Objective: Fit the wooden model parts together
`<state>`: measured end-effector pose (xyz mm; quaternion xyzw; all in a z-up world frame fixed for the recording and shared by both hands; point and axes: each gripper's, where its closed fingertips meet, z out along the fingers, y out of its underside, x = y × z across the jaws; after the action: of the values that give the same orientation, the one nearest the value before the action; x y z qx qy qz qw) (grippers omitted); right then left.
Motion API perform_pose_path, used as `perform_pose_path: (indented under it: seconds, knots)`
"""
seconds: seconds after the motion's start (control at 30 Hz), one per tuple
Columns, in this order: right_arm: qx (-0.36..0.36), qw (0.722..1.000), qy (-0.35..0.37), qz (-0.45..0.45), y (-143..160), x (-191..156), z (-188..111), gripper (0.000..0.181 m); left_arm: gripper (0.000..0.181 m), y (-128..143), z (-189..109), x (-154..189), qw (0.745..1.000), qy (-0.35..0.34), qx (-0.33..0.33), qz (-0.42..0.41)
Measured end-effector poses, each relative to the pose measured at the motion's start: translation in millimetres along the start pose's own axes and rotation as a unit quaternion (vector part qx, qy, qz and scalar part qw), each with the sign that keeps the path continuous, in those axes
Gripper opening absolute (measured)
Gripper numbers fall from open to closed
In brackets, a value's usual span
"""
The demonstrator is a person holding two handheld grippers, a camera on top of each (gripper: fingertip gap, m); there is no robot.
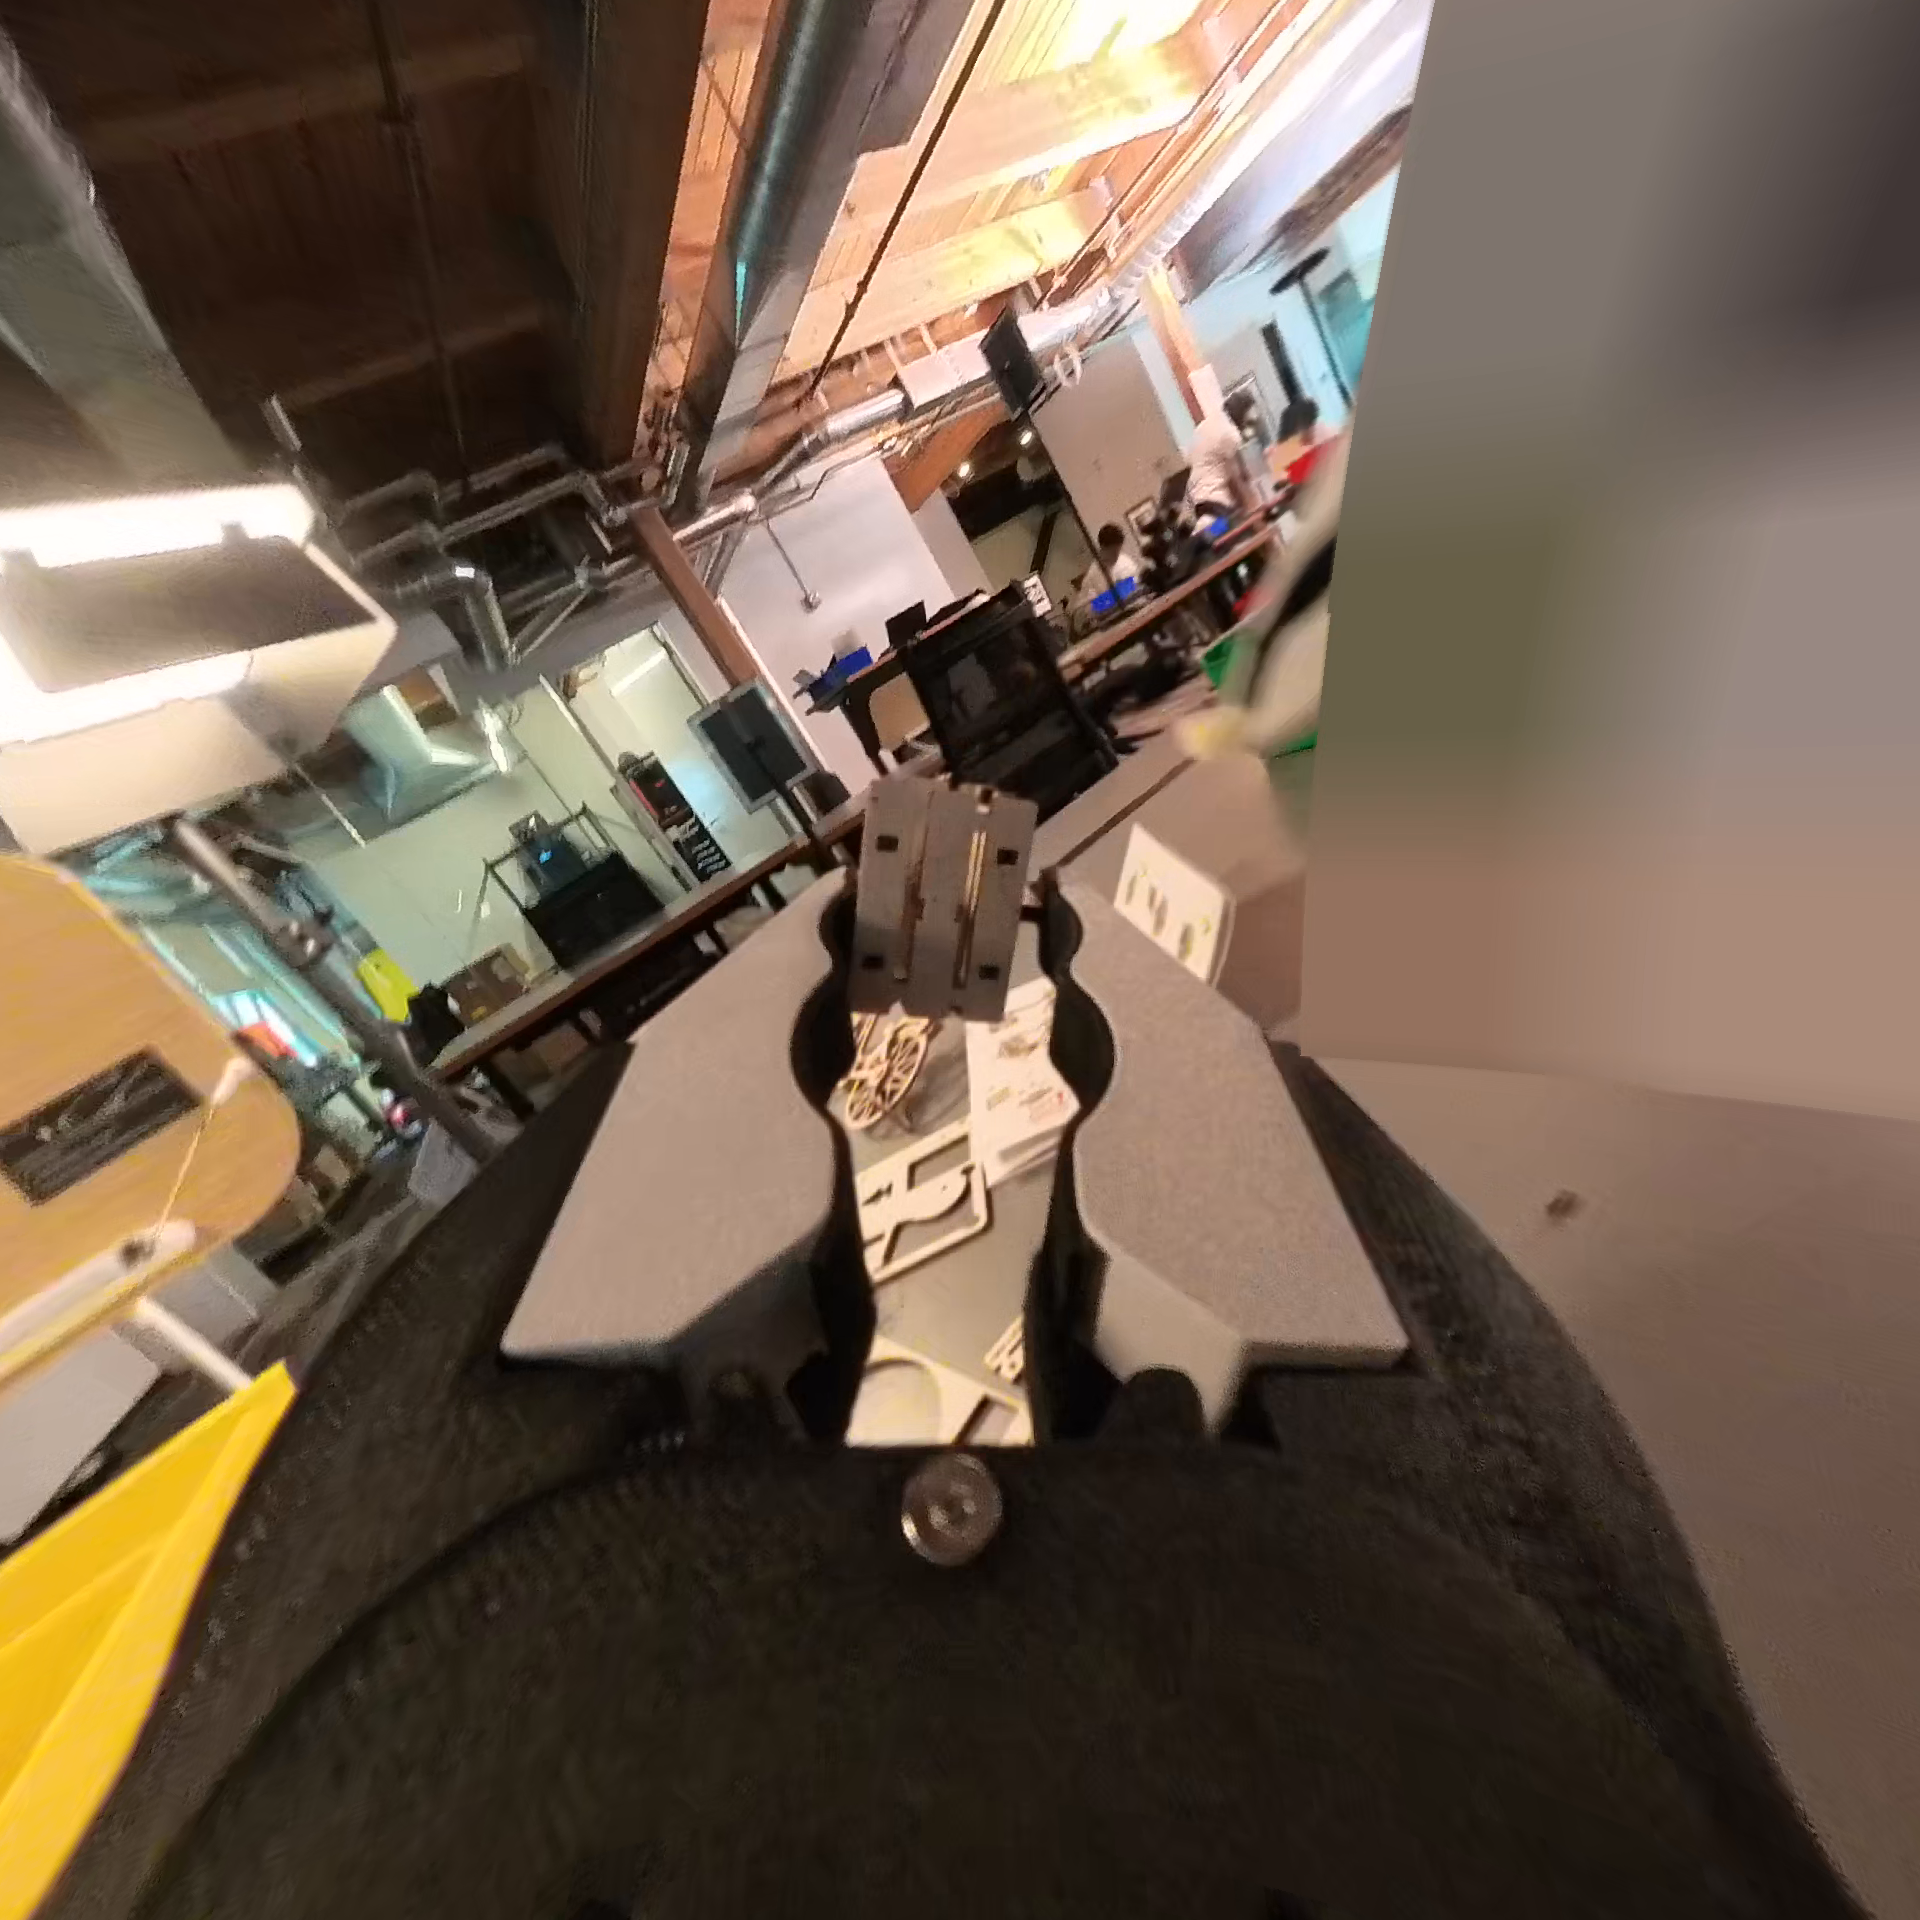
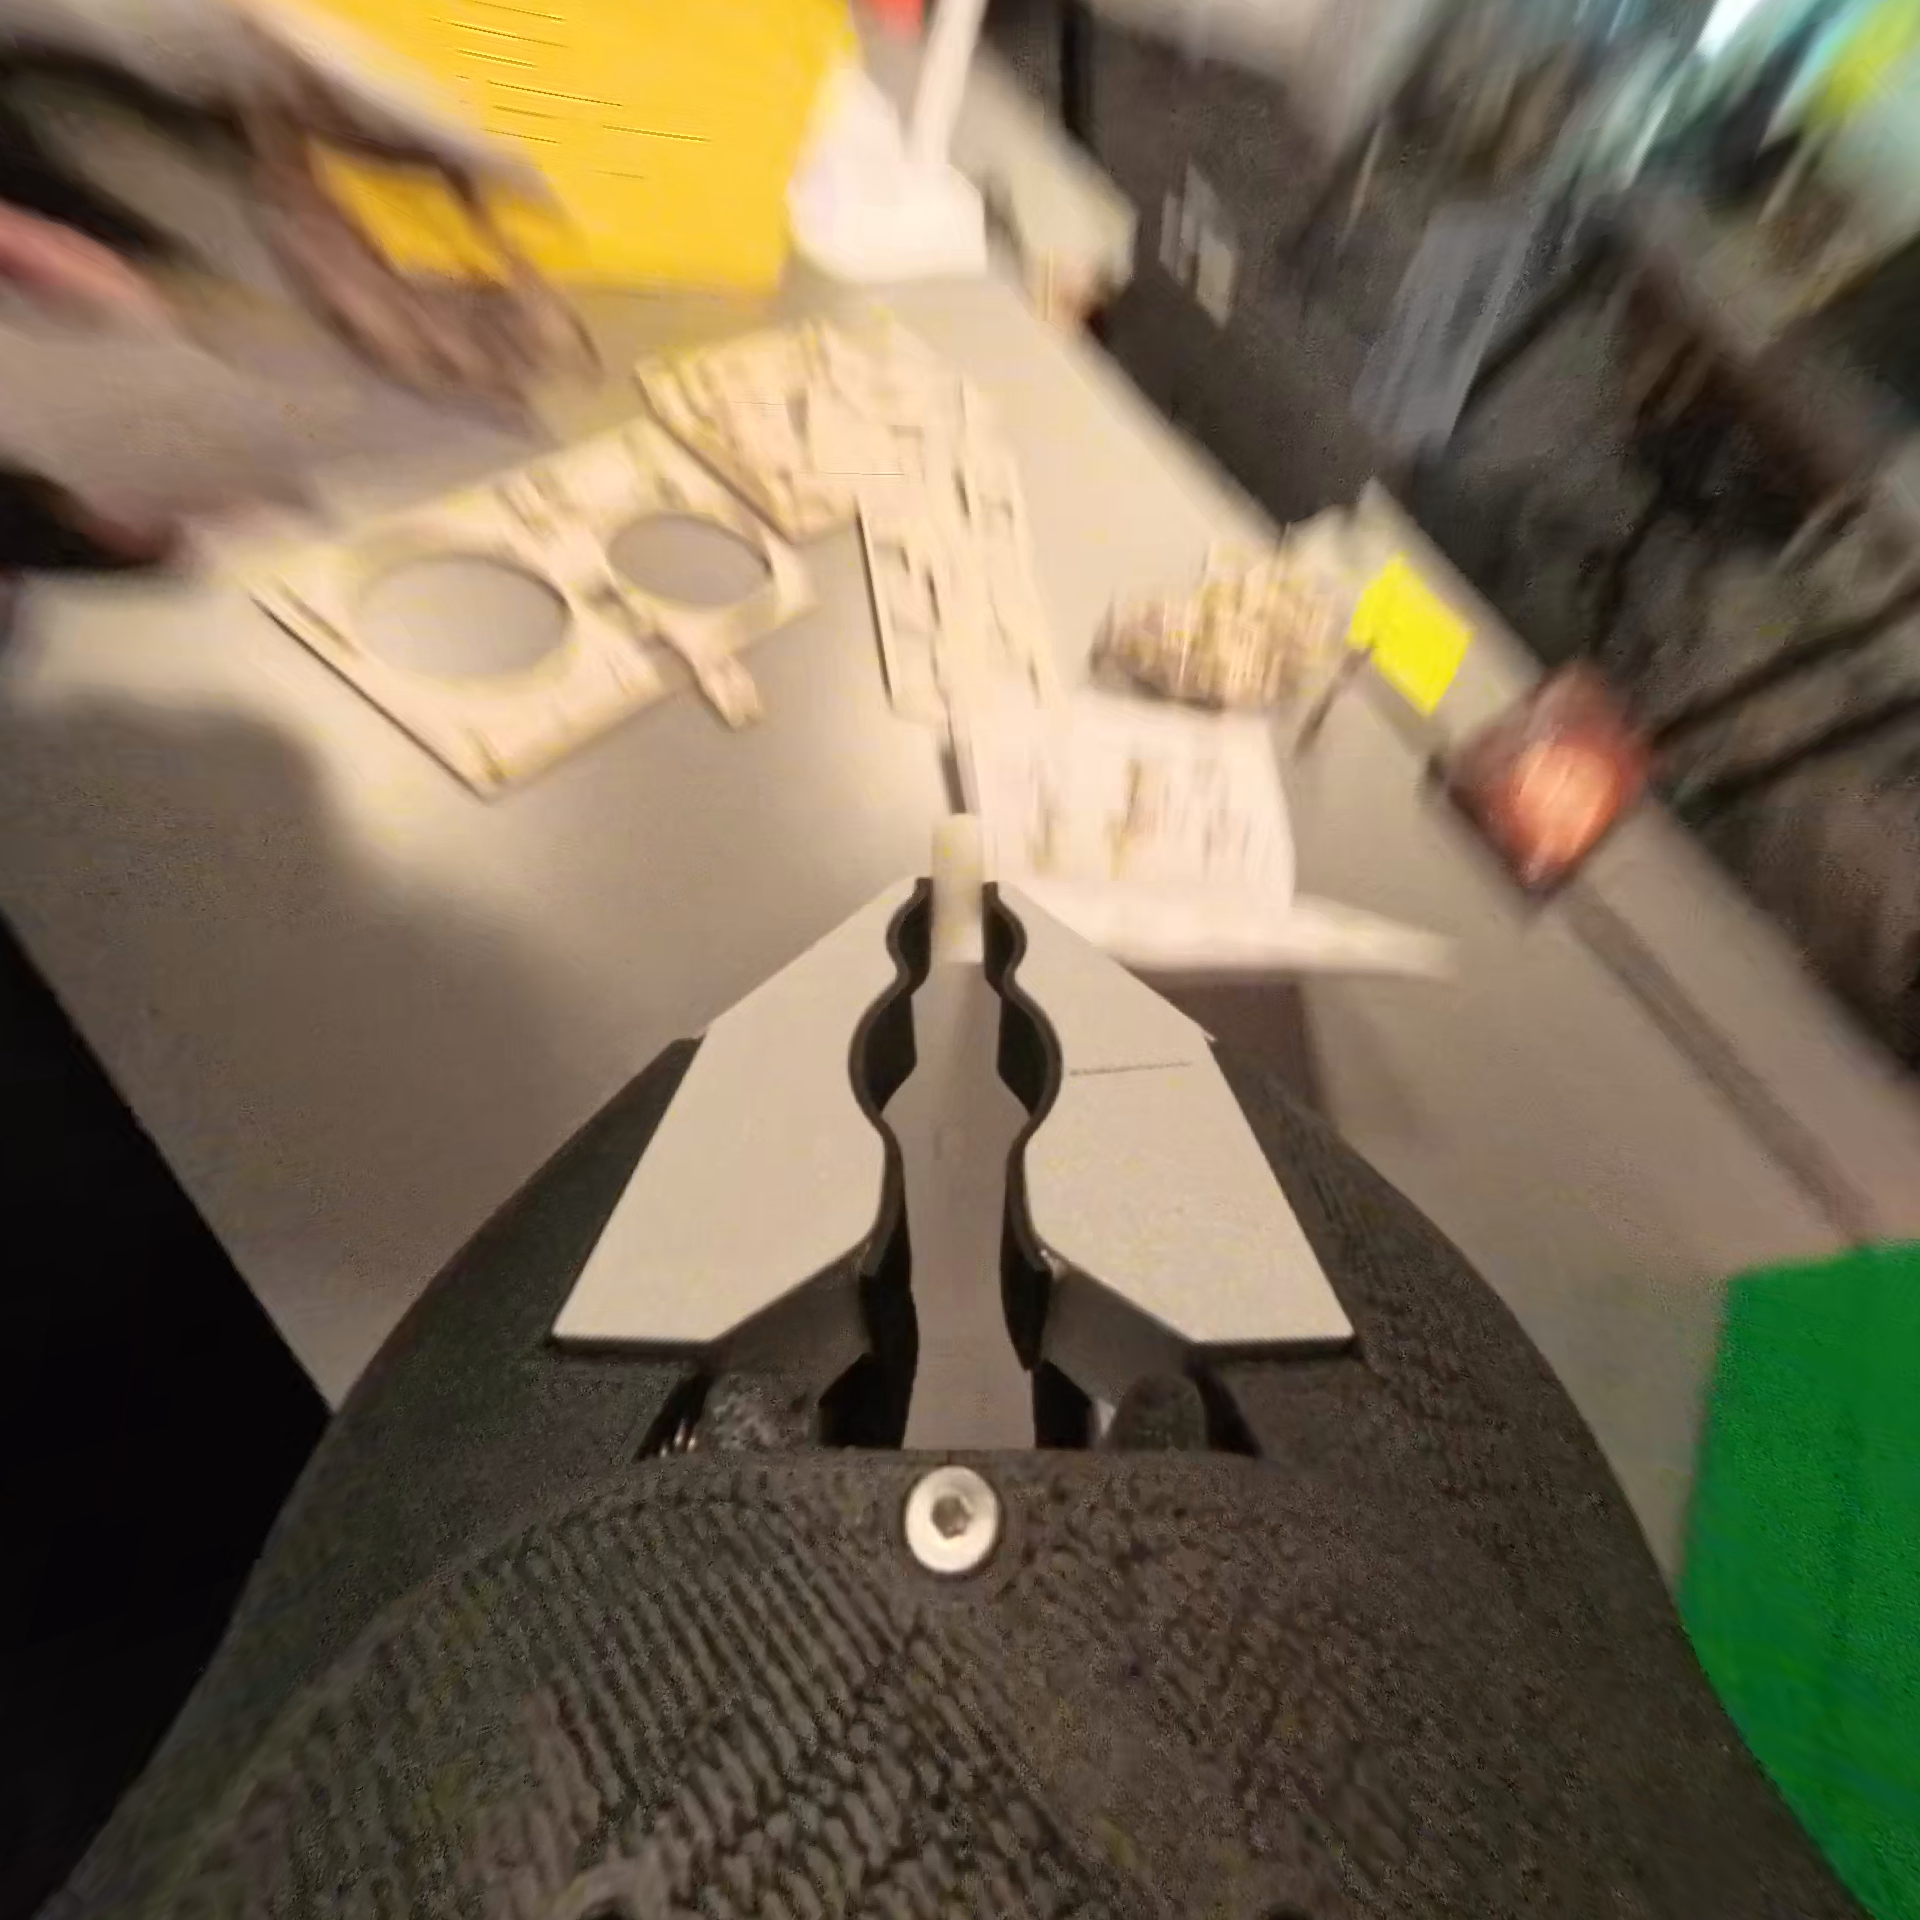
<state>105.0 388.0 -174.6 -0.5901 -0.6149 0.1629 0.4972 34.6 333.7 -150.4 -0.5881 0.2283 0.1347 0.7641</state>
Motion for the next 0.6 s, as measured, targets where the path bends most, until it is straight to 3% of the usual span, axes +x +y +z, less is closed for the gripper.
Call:
perform_pose_path:
  seconds: [0.03, 0.13, 0.23, 0.43, 0.5, 0.6]
  knots:
    - [-0.056, 0.998, -0.013, 0.039, 34.6, 11.8, 9.1, 0.008, 0.032, 6.1, -2.1, -7.3, 1.0, -0.006, -0.009, -0.013]
    - [-0.17, 0.979, -0.048, 0.105, 116.4, 33.4, 27.0, 0.008, 0.032, 26.4, -8.0, -28.2, 0.998, -0.018, -0.045, -0.05]
    - [-0.247, 0.955, -0.092, 0.137, 166.1, 37.1, 32.1, 0.009, 0.033, 39.3, -14.1, -41.0, 0.995, -0.026, -0.07, -0.07]
    - [-0.219, 0.955, -0.11, 0.168, 169.0, 43.7, 38.2, 0.048, 0.032, 52.0, -18.0, -43.9, 0.992, -0.029, -0.093, -0.078]
    - [-0.182, 0.964, -0.101, 0.166, 152.4, 45.6, 35.9, 0.056, 0.033, 55.3, -20.4, -46.2, 0.992, -0.034, -0.098, -0.075]
    - [-0.114, 0.98, -0.103, 0.128, 113.1, 37.4, 33.4, 0.054, 0.032, 61.3, -26.2, -53.2, 0.99, -0.042, -0.106, -0.085]
